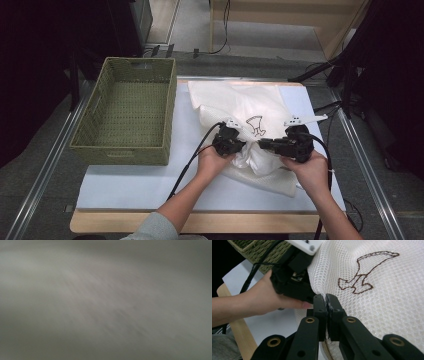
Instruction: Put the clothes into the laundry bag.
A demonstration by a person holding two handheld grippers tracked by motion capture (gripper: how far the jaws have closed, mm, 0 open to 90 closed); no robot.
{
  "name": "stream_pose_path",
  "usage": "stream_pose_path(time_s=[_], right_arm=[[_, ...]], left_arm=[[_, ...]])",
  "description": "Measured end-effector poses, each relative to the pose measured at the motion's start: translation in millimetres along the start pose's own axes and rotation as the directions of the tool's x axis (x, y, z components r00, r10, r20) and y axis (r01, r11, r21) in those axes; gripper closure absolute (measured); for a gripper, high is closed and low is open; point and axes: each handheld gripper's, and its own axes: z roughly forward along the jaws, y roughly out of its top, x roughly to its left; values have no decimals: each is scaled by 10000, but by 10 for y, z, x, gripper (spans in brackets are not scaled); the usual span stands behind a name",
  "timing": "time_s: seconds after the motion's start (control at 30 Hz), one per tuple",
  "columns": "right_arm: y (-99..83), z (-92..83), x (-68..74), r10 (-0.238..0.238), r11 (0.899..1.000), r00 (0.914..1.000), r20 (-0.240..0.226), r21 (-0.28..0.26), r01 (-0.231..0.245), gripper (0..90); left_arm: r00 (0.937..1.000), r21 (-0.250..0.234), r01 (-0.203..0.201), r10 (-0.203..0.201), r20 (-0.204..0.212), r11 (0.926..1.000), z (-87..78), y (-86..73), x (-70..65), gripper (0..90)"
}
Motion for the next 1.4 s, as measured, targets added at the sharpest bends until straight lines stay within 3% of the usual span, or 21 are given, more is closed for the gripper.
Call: stream_pose_path(time_s=[0.13, 0.33, 0.47, 0.67, 0.83, 1.07, 1.27, 1.4], right_arm=[[-8, 6, -23, 15, 10000, 10000, -11, 13, -15, 886], [-14, 6, -36, 91, 10000, 9999, 45, -26, -91, 883], [-18, 19, -33, 26, 10000, 10000, 59, 5, -26, 883], [-25, 32, -52, 52, 10000, 10000, 69, 27, -52, 882], [-24, 31, -46, 51, 10000, 9999, 92, 23, -51, 881], [-28, 40, -48, 91, 9999, 10000, 39, 98, -92, 879], [-29, 38, -49, 66, 9999, 10000, 28, 77, -66, 879], [-28, 44, -47, 83, 9999, 10000, 25, 87, -83, 879]], left_arm=[[9995, 146, -18, 13, 319, 9999, -146, 17, -13, 891], [9989, 23, -204, 203, 416, 9998, -486, 7, 13, 815], [9987, 135, -413, 409, 297, 9991, -695, -20, 26, 756], [9994, 153, -347, 346, 70, 9993, -901, -126, 67, 725], [9998, 336, -160, 165, -150, 9993, -856, -228, 168, 714], [9969, 540, 174, -132, -773, 9984, -708, -323, 297, 656], [9938, 904, 10, 90, -1105, 9959, -523, -411, 357, 624], [9924, 217, 172, -144, -1224, 9996, -496, -486, 368, 665]])
